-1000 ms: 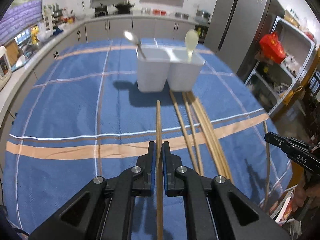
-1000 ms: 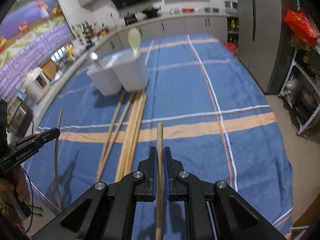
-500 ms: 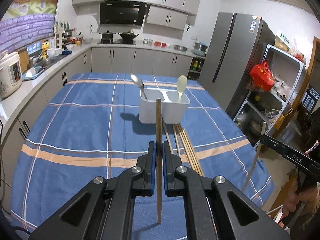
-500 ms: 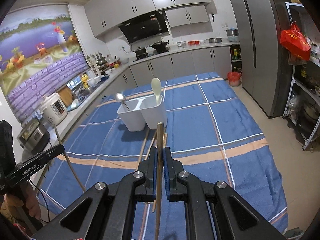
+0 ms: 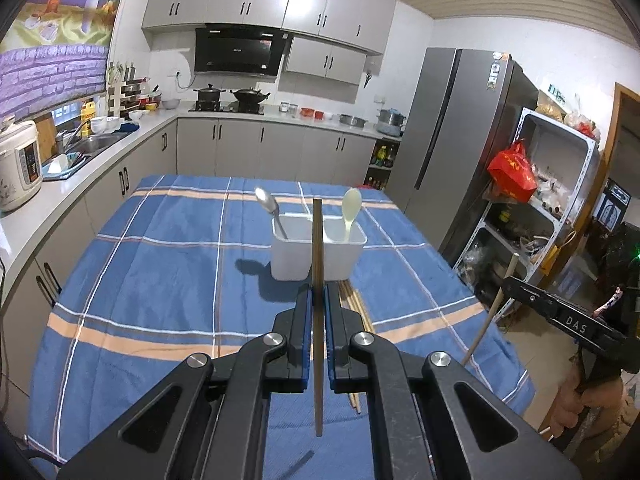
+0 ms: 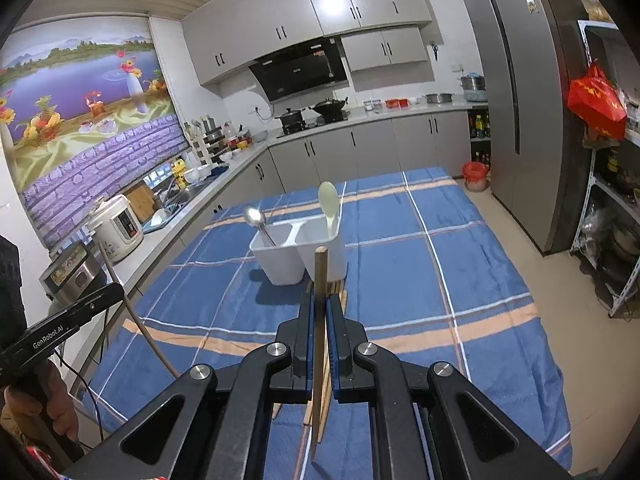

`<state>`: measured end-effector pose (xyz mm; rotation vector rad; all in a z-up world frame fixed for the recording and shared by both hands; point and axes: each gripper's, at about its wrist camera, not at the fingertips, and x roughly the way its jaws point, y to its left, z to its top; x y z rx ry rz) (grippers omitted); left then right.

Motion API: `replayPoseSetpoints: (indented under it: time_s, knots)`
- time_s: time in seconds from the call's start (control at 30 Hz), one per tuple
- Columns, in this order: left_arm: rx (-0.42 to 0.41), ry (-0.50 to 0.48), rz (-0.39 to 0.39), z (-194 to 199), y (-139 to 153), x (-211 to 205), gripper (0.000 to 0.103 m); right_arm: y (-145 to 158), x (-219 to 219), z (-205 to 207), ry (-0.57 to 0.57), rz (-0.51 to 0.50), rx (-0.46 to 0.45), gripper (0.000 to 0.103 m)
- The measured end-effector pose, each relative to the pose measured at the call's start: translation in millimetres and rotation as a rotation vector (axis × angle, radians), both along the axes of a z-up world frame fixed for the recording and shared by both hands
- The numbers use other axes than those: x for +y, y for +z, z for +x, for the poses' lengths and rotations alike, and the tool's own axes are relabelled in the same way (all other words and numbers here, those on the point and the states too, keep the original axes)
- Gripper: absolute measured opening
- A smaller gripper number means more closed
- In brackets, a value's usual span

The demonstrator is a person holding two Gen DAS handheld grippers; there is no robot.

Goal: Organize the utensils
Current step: 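Drop the chopstick into the caddy with the left gripper while the right drops its chopstick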

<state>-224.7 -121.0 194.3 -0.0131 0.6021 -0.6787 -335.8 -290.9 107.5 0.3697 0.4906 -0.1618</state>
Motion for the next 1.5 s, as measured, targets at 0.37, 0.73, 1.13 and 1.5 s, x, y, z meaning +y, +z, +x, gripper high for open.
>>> replayPoseSetpoints:
  time_s: [0.37, 0.73, 1.13, 1.5]
  knots:
    - [-0.069, -0.008, -0.046, 41, 42, -21, 0.005, 49, -18, 30, 0.000, -0.033, -0.088, 0.006]
    - [-0.177, 0.028, -0.105, 142, 91, -71, 0.005, 122, -47, 121, -0.057, -0.067, -0.237, 0.006]
    - [-0.060, 0.008, 0.036, 252, 20, -141, 0.006, 54, -75, 252, -0.097, -0.039, -0.021, 0.006]
    - [0.052, -0.015, 0.055, 266, -23, -148, 0.006, 7, -103, 279, -0.085, 0.062, 0.103, 0.011]
